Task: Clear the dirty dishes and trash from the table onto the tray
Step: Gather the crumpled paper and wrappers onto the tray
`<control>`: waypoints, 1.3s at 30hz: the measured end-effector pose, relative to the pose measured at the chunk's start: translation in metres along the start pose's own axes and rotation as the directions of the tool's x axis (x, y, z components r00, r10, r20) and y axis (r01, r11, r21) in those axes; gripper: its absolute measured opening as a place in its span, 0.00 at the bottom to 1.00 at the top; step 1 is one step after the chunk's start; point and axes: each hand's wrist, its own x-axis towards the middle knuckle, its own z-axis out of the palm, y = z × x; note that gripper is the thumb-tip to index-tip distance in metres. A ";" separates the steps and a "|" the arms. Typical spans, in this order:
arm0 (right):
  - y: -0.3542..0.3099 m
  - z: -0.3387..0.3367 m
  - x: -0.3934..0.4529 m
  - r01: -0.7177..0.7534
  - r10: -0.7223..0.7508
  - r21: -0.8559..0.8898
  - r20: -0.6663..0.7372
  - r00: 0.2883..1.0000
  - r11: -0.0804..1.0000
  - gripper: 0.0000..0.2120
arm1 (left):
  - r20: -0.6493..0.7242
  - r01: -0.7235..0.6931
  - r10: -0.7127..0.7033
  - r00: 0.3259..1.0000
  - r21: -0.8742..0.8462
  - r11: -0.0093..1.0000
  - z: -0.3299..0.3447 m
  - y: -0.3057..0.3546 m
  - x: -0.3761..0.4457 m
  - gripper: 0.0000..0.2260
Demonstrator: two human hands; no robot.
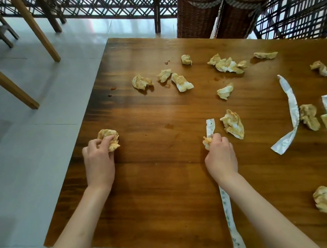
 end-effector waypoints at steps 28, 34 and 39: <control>0.008 -0.028 0.123 0.043 -0.034 0.033 -0.234 0.972 0.999 0.15 | -0.014 -0.210 0.213 0.977 -0.250 0.945 0.051 0.101 0.140 0.18; -0.001 -0.028 0.183 -0.065 0.059 -0.022 -0.191 0.980 0.998 0.25 | 0.049 -0.292 0.307 0.950 -0.202 0.935 0.076 0.120 0.185 0.20; -0.003 -0.017 0.200 -0.103 0.100 -0.100 -0.029 0.995 0.990 0.29 | 0.105 -0.329 0.334 0.937 -0.068 0.942 0.091 0.116 0.198 0.17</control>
